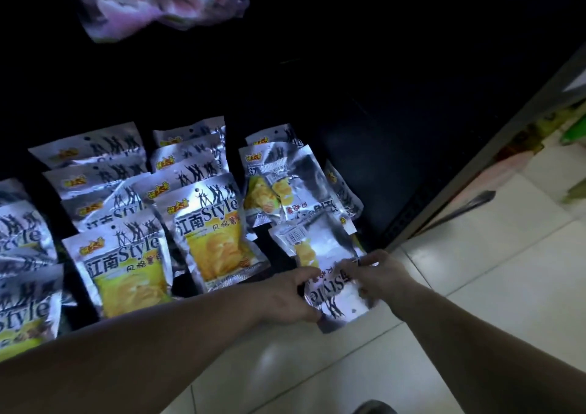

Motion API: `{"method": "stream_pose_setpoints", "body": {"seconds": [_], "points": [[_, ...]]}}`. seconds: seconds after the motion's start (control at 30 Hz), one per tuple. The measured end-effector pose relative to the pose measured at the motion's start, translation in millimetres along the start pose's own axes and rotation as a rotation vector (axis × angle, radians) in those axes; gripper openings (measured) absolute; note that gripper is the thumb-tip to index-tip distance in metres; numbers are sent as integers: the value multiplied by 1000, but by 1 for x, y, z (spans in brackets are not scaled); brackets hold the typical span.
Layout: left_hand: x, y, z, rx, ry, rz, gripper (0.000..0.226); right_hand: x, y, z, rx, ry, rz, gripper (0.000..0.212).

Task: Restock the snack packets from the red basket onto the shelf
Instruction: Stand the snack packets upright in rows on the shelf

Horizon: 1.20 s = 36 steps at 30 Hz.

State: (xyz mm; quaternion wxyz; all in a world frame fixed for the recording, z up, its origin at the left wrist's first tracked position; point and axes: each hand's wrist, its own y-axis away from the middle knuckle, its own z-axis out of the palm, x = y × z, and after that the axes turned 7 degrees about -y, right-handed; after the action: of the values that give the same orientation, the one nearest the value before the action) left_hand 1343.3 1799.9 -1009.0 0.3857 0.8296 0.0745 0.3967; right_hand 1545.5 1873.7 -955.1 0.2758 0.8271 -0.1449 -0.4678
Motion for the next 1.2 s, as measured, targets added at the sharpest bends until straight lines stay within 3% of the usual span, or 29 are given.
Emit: {"method": "stream_pose_setpoints", "body": {"seconds": [0.17,0.27,0.33,0.43,0.5,0.6,0.67,0.73,0.83,0.9,1.0,1.1,1.2], "points": [[34,42,-19,105,54,47,76,-18,8,3,-19,-88,-84,23],[42,75,-39,173,-15,104,87,-42,16,5,17,-152,-174,22],[41,91,-49,317,-96,160,88,-63,31,1,-25,-200,-204,26],[30,112,-59,639,-66,212,49,-90,56,0,-133,-377,-203,45],[25,126,-69,752,39,224,32,-103,70,4,-206,-466,-186,51],[16,150,-82,837,77,115,44,-116,81,14,-246,-447,-246,34],[10,161,-87,792,288,67,47,-117,84,23,-215,-288,-327,25],[7,171,-89,682,531,65,44,-113,84,36,-214,-73,-377,40],[-2,174,-92,632,670,46,40,-98,79,63,-393,-24,-334,56],[-9,173,-94,613,692,28,38,-90,72,81,-412,-36,-295,71],[-25,166,-99,557,709,47,35,-87,60,98,-380,-68,-286,47],[-38,160,-102,579,657,34,15,-90,47,103,-361,-60,-276,46],[-51,151,-103,625,640,-24,40,-93,36,113,-368,-37,-291,48]]}}
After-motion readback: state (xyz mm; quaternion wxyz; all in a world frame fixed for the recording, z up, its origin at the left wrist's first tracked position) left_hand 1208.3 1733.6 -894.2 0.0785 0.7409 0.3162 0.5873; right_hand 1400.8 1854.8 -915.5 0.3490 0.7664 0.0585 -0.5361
